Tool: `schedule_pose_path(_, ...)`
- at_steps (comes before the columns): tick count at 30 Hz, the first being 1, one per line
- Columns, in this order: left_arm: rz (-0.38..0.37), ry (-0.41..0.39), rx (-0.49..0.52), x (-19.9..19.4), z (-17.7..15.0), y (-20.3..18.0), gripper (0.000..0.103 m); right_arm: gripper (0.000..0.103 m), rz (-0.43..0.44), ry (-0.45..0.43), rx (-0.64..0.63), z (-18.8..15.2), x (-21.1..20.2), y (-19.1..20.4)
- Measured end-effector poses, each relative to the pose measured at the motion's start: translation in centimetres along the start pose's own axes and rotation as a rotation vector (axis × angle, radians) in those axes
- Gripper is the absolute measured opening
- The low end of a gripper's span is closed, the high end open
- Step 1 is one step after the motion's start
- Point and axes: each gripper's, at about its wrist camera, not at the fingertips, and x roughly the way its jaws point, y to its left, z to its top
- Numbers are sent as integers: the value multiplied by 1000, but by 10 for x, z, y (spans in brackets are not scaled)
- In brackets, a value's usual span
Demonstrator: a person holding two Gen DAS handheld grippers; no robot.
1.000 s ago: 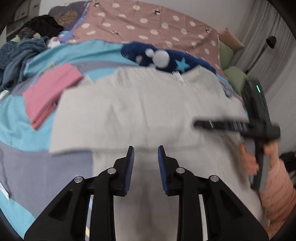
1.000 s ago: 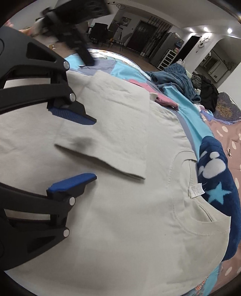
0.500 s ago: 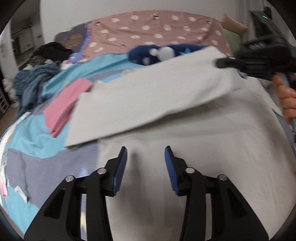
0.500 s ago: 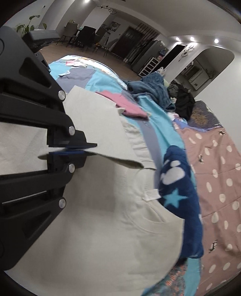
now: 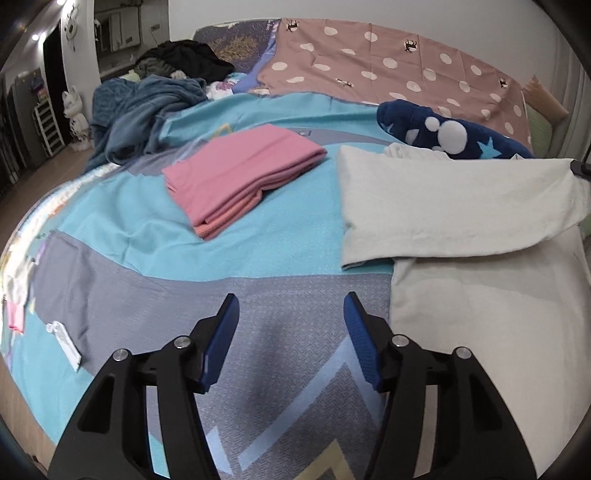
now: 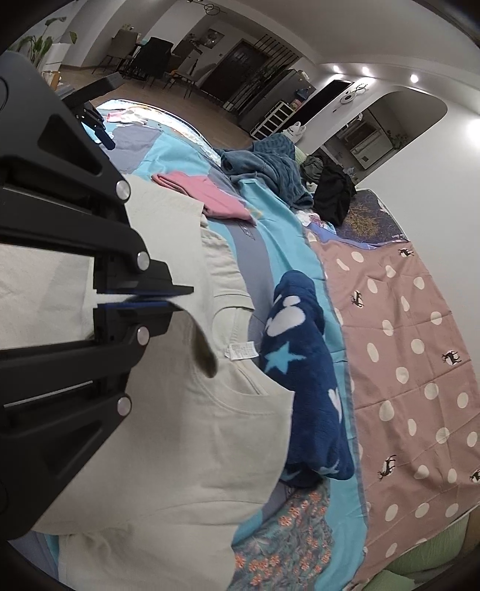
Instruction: Fold small clothes
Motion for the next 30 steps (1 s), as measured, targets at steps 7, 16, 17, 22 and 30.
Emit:
schedule_pose_path(7,-111,29,70,17,10,-33,66,2,-1,-95,-1,21,-32,-3)
schedule_pose_path(16,-137,59,93,44,34,-63,66,2,-137,-141,81,17,-58,-59)
schedule_pose_path(17,-103,63,91,49,35,-63,66,2,-166,-126,88,12,-55,-67)
schedule_pose_path(22,-89,50,69,46,33,-61,66,45,-467,15,95,-12,-25,-100)
schedule_pose_path(30,-151,39,51,41,33,-64,41,46,-300,23,-123,15,18,-15)
